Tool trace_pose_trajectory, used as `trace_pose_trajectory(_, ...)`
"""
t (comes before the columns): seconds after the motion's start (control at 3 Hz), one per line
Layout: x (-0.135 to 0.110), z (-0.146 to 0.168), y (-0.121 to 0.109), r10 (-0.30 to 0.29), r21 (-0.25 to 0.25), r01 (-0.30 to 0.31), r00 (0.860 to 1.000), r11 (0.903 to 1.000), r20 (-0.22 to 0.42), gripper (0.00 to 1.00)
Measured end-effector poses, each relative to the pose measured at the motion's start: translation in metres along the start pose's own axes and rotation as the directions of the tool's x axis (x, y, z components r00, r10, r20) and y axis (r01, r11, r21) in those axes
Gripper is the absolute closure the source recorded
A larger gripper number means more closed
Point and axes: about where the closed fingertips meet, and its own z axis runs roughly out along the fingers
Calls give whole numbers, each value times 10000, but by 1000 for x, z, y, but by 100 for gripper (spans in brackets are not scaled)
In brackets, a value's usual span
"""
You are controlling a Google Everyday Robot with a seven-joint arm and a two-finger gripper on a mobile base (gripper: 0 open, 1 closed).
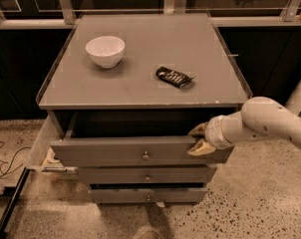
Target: Open top drawer
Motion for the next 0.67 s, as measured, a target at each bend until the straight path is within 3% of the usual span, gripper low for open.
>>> trace_pose_trajectory(0.33,0,0,0,6,-2,-6,10000,10000,4,58)
trace_pose_trajectory(0.67,11,-3,4,539,-146,-534,9981,9985,310,34)
